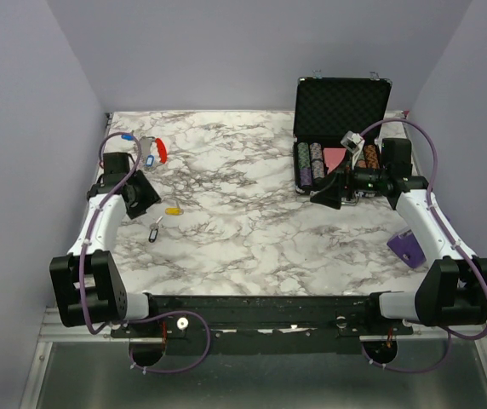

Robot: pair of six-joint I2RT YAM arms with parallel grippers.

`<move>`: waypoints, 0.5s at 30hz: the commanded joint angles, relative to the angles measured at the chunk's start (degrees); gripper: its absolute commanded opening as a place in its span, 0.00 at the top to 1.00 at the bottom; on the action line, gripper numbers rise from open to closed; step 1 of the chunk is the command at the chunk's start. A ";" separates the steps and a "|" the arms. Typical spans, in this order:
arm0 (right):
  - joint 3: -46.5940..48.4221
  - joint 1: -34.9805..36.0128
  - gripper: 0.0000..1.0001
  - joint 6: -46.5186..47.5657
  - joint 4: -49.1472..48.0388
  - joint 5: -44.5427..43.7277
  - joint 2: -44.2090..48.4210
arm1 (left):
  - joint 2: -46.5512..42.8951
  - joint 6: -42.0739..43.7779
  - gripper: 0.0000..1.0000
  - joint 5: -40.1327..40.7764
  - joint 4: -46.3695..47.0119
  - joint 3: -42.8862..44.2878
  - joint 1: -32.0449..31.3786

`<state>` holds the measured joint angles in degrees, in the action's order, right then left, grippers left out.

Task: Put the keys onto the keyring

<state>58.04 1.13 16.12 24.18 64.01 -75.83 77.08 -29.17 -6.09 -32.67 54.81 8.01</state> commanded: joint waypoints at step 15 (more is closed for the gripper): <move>1.37 0.37 0.00 0.32 1.21 0.50 1.21 | 14.14 -23.74 0.66 7.58 -10.21 5.13 -0.28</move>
<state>58.04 1.13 16.12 24.18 64.01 -75.72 88.05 -48.95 -1.80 -38.85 56.75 7.66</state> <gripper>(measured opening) 0.998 0.341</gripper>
